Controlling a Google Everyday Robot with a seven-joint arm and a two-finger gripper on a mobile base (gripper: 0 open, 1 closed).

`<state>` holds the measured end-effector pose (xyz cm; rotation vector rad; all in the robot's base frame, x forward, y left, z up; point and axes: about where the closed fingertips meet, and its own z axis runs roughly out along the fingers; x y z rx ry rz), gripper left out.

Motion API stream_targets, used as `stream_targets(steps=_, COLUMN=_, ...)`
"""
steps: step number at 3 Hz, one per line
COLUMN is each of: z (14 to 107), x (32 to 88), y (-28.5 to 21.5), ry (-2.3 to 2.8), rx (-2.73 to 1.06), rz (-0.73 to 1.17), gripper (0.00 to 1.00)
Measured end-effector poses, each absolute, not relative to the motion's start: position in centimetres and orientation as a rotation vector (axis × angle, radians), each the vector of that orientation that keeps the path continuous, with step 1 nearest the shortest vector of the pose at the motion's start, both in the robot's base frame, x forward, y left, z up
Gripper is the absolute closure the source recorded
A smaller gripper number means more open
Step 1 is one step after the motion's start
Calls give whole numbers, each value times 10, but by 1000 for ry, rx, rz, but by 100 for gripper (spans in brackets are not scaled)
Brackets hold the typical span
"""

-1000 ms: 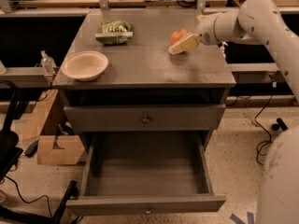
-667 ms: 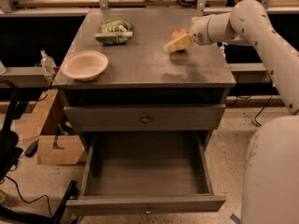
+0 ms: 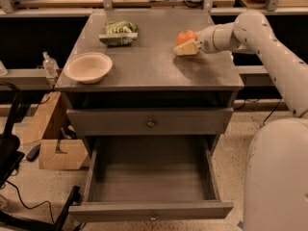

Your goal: Place orange into middle drawer

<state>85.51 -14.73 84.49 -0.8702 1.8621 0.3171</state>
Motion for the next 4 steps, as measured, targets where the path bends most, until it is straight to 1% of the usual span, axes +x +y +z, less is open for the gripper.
stream_targets(steps=1, z=834, x=854, y=-155, ry=1894, rx=-823, rz=328, gripper=56)
stream_targets(steps=2, z=832, x=855, y=-152, ry=1895, rx=-827, rz=333, gripper=79)
stream_targets(steps=3, z=829, x=855, y=-148, ry=1896, rx=-831, rz=338, gripper=100)
stream_targets(steps=4, z=829, x=855, y=-148, ry=1896, rx=-831, rz=339, gripper=100)
